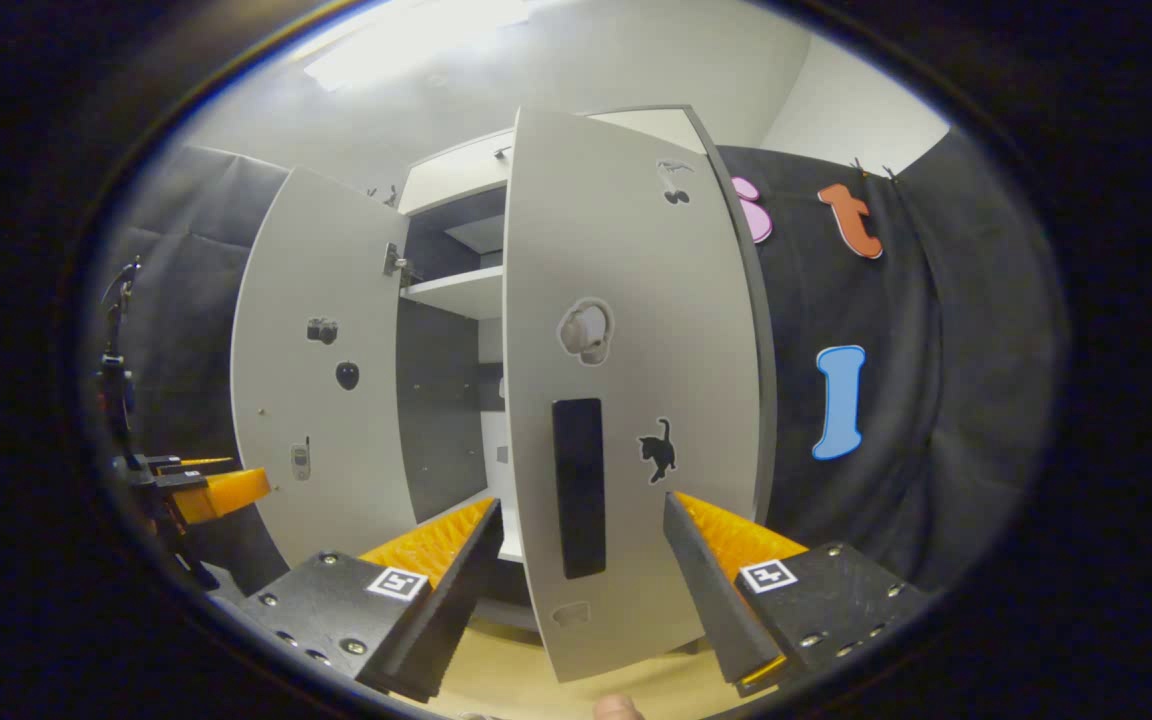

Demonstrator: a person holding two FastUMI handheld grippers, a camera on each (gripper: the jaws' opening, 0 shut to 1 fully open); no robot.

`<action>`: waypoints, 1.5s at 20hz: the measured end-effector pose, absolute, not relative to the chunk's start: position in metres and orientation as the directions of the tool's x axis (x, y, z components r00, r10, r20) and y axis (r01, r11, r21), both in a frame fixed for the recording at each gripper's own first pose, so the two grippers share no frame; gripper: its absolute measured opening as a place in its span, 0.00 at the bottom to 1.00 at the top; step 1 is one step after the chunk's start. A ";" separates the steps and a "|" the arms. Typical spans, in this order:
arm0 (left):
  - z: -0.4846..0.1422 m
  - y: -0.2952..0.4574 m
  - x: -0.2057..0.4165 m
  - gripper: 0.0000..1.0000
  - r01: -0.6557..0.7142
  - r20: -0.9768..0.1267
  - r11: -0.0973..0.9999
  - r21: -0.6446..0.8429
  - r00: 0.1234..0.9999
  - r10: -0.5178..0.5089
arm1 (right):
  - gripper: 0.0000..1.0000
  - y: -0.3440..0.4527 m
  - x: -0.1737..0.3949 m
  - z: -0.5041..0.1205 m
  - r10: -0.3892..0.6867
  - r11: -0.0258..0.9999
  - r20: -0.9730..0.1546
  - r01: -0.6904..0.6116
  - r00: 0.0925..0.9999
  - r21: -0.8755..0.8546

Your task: Grasp the bottle in the cabinet with the left hand and place it on the coaster, then close the right door with the right hand and the left door with the left hand.

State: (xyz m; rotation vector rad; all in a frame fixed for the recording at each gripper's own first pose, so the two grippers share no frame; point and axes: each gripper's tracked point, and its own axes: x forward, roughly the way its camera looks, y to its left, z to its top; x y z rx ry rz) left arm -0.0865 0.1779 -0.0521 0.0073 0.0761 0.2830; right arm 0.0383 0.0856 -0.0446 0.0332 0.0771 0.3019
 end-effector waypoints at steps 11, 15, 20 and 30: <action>-0.048 0.208 -0.095 0.93 -0.332 -0.063 0.942 0.036 0.940 0.334 | 0.98 0.090 0.040 -0.036 0.290 0.956 -0.052 -0.287 0.956 0.055; -0.048 0.221 -0.097 0.94 -0.355 -0.065 0.934 0.034 0.932 0.356 | 0.98 0.093 0.038 -0.035 0.287 0.957 -0.048 -0.285 0.957 0.053; -0.051 0.236 -0.098 0.96 -0.380 -0.070 0.925 0.034 0.922 0.381 | 0.97 0.092 0.038 -0.034 0.271 0.962 -0.045 -0.269 0.961 0.046; -0.049 0.237 -0.098 0.98 -0.336 -0.080 0.942 0.006 0.939 0.335 | 0.97 0.100 0.044 -0.040 0.251 0.967 -0.050 -0.249 0.967 0.047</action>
